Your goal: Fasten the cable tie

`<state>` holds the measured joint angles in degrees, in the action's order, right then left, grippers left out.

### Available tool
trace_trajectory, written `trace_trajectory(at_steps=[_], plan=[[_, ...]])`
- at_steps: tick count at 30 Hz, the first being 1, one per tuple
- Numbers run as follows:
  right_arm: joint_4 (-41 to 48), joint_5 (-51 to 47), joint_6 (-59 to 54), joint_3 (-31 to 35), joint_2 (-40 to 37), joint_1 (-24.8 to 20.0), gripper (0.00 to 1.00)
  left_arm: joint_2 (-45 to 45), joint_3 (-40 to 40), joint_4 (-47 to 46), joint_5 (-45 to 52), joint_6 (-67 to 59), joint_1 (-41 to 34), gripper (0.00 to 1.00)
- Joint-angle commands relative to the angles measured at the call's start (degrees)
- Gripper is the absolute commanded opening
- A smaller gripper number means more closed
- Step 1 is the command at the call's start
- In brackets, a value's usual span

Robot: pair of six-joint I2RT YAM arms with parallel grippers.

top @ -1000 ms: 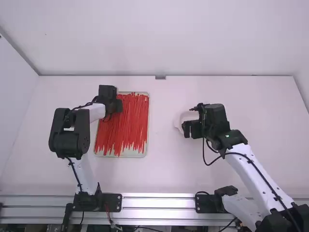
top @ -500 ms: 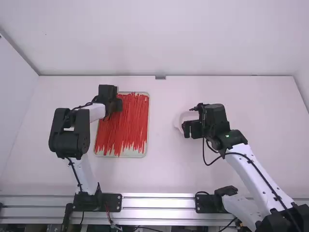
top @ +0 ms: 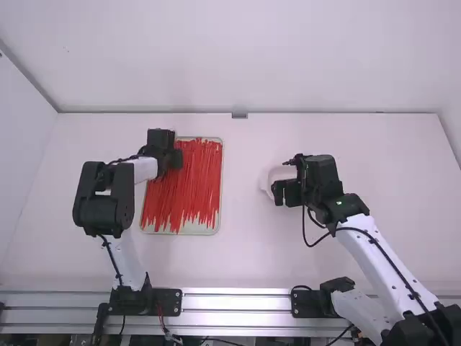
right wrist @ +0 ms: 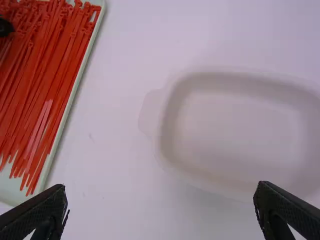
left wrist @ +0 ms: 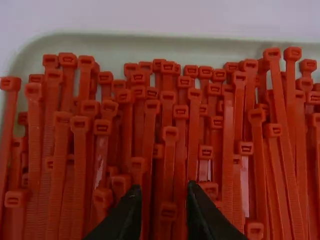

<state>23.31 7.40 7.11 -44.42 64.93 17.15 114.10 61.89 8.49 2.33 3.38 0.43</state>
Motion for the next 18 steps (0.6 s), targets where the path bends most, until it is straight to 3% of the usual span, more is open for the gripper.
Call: trace_trajectory(at_steps=[1,18], plan=[[0.07,0.28,-0.09,-1.99,-0.85,0.15,0.99,0.68,-1.2,0.66,-0.22,-0.2,-0.42,0.24],[1.16,0.31,-0.07,-1.99,-0.85,0.15,0.99,0.68,-2.38,4.5,-0.15,-0.24,-0.42,0.23]])
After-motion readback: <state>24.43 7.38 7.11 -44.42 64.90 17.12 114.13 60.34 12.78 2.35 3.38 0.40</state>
